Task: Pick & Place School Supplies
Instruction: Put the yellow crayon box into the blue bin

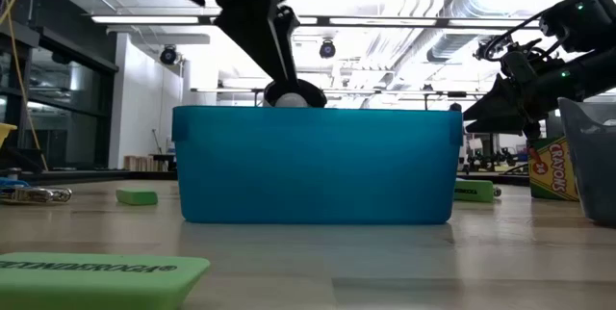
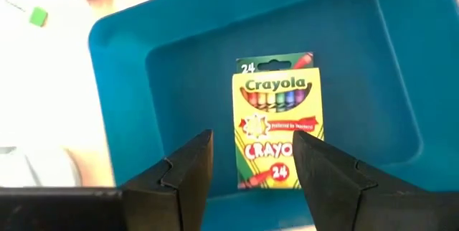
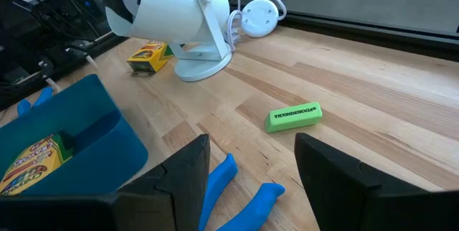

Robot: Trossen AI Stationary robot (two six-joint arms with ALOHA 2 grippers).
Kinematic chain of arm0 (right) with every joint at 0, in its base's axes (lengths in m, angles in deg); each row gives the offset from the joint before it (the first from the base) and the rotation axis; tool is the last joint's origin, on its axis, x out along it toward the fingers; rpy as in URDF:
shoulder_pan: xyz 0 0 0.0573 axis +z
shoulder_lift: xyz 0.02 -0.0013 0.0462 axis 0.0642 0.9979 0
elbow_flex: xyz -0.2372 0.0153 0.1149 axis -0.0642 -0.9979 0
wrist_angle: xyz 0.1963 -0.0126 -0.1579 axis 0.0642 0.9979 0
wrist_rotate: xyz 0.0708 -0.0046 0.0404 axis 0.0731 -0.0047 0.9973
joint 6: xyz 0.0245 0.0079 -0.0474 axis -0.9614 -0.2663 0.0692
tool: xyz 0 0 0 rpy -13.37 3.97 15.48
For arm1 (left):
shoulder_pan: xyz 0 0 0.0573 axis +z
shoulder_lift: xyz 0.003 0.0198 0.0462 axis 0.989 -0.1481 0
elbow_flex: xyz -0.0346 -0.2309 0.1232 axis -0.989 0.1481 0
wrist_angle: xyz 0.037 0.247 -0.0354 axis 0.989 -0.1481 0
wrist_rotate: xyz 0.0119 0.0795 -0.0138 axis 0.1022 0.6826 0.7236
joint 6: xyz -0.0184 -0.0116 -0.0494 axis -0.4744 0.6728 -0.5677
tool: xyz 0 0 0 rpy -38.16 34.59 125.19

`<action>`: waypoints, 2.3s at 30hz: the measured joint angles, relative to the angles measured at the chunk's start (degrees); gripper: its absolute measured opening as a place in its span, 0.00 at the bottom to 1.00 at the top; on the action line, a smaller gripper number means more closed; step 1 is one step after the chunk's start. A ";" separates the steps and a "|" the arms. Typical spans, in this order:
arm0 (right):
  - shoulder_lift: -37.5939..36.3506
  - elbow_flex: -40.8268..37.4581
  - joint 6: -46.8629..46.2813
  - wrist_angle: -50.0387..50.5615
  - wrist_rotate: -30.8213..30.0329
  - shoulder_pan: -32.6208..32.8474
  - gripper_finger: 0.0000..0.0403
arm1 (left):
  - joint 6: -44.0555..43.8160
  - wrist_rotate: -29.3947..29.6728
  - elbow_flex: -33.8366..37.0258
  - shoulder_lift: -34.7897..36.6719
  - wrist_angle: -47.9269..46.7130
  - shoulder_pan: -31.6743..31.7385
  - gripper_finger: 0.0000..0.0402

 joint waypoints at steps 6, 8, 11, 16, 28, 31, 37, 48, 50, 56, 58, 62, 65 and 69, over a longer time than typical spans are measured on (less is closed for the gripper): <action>0.02 0.00 0.00 0.01 0.00 0.00 0.49 | -3.58 -0.03 0.00 4.23 -2.79 0.26 0.46; 0.00 0.00 0.00 0.02 0.00 0.00 0.49 | -5.50 -0.03 -0.02 5.32 -2.92 0.46 0.46; 0.02 0.00 0.00 0.02 0.00 0.00 0.49 | -7.56 -0.03 -0.02 6.13 -3.07 0.55 0.46; 0.02 0.01 0.00 0.02 0.00 0.00 0.49 | -11.26 -0.81 -0.02 7.81 -4.19 1.21 0.46; 0.01 0.00 0.00 0.01 0.00 0.00 0.49 | -29.02 2.62 -0.02 9.45 -19.24 5.03 0.46; 0.00 0.00 0.00 0.01 0.00 0.00 0.49 | -29.54 5.14 0.40 9.47 -20.96 5.58 0.46; 0.02 -0.01 0.00 0.02 0.00 0.00 0.49 | -30.16 7.08 4.74 9.47 -21.68 5.95 0.46; 0.02 -0.02 0.00 0.02 0.00 0.00 0.49 | -30.98 16.50 12.86 9.45 -19.39 5.95 0.46; 0.02 0.01 0.00 0.02 0.00 0.00 0.49 | -30.54 17.63 14.59 9.45 -18.26 5.85 0.46; 0.00 -0.01 0.00 0.02 0.00 0.00 0.49 | -27.27 18.31 20.42 9.45 -11.96 4.45 0.46; 0.02 0.01 0.00 0.01 0.00 0.00 0.49 | -25.21 18.28 22.36 9.45 -9.06 3.96 0.46; 0.02 0.00 0.00 0.02 0.00 0.00 0.49 | -22.43 18.75 25.00 9.45 -4.87 3.41 0.46; 0.02 0.01 0.00 0.02 0.00 0.00 0.49 | -22.41 19.79 26.24 9.45 -3.93 3.41 0.46; 0.02 0.01 0.00 0.02 0.00 0.00 0.49 | -22.91 22.26 27.30 9.43 -3.60 3.82 0.46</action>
